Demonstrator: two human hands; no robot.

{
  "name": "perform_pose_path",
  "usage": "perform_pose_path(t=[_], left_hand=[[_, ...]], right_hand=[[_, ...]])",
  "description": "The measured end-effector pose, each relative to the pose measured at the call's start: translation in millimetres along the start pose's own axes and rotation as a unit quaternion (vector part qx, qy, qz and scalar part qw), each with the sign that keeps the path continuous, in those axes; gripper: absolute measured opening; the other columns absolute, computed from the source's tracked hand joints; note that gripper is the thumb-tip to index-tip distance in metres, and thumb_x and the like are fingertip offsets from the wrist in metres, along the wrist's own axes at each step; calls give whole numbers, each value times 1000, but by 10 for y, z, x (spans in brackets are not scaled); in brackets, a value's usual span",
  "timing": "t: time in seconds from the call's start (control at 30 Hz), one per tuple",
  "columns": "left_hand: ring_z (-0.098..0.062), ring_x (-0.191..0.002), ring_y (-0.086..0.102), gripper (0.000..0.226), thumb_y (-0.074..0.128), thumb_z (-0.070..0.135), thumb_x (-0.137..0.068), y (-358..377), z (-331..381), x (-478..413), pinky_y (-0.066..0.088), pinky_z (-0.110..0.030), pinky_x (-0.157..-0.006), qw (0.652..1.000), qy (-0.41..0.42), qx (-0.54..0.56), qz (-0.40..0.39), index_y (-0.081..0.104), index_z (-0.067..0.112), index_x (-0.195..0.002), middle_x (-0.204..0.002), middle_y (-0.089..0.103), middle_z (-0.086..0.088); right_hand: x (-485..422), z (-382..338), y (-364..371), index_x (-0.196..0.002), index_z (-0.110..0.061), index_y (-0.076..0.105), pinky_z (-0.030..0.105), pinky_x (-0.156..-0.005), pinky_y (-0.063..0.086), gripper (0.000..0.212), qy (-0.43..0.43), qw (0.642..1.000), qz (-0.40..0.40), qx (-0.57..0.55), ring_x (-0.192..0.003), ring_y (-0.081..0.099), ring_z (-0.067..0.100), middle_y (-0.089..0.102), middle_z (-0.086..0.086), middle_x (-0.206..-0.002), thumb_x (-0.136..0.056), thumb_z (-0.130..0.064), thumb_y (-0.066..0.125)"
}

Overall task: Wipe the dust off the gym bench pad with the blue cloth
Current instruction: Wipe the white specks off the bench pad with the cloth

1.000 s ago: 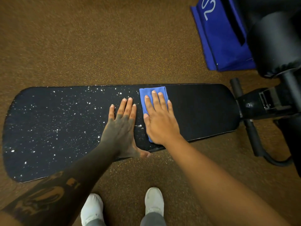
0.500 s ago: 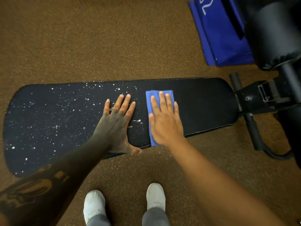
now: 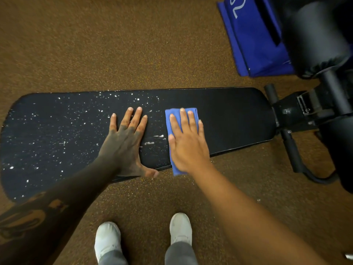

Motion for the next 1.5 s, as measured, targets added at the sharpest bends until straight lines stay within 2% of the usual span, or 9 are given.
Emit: perform_pose_path(t=[0.13,0.4,0.5,0.67,0.8,0.93,1.07,1.23,1.5], left_hand=[[-32,-153,-15,165,24,113,-33,2,-6,7,1,-65,-120,1000,-6,-6,2,-6,9,-157,-166,-15,-14],[-32,-152,-18,162,25,111,-35,-8,-15,19,2,-64,-120,1000,-11,-2,1,-7,8,-156,-165,-18,-14],[-31,-152,-19,162,25,110,-35,-16,-23,34,2,-63,-121,1000,-15,0,-1,-8,7,-156,-165,-19,-13],[-30,-151,-22,166,23,112,-33,9,-85,112,0,-62,-121,1000,-25,-4,-6,-13,7,-155,-164,-22,-13],[-31,-152,-17,163,29,110,-36,39,-128,188,1,-61,-122,1000,-30,2,10,-7,7,-156,-166,-17,-13],[-32,-153,-15,155,33,108,-38,49,-176,240,1,-65,-120,999,-40,10,15,-1,15,-158,-166,-13,-12],[-35,-152,-17,146,29,109,-41,60,-251,282,-4,-69,-118,998,-49,24,20,-3,28,-158,-166,-16,-14],[-35,-152,-15,143,23,110,-44,95,-280,308,-3,-69,-117,997,-55,30,36,-2,28,-158,-166,-16,-14],[-34,-152,-17,139,25,108,-48,107,-307,325,-6,-68,-117,996,-59,43,45,-2,28,-158,-166,-16,-13]], right_hand=[[-374,-40,-78,-158,-22,3,52,-122,0,60,17,1000,-1,4,-152,-12,27,-7,7,-167,-104,-39,22],[273,-138,62,-158,-21,2,52,-122,0,62,-35,999,-26,21,-152,-13,28,-5,8,-167,-101,-41,18],[81,-130,34,-158,-22,4,53,-122,2,61,-33,999,-24,21,-152,-11,28,-4,6,-167,-102,-40,22],[-371,-182,-57,-158,-24,2,49,-122,-4,60,-21,1000,-19,13,-152,-14,25,-9,4,-167,-104,-39,23],[-70,-188,-20,-158,-24,0,49,-122,-4,59,-26,1000,-13,-2,-152,-16,24,-10,4,-167,-104,-39,20],[382,-212,80,-158,-25,2,51,-122,-1,60,-45,998,-29,11,-152,-14,25,-5,5,-167,-101,-41,13],[62,-244,31,-158,-28,5,51,-122,-2,58,-37,999,-22,13,-152,-14,26,-6,4,-167,-103,-40,18],[-486,-347,-58,-158,-28,3,51,-122,-4,57,-22,999,-21,13,-152,-15,25,-10,4,-166,-105,-39,22],[243,-380,45,-157,-29,-7,49,-122,-6,59,-47,998,-43,20,-149,-25,23,-17,3,-165,-101,-42,8]])
Point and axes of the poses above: each hand's wrist, its own x-axis away from the middle knuckle, its own y-axis out of the palm, z = x × y, the point moved 4 cm from there along -x, towards the middle knuckle
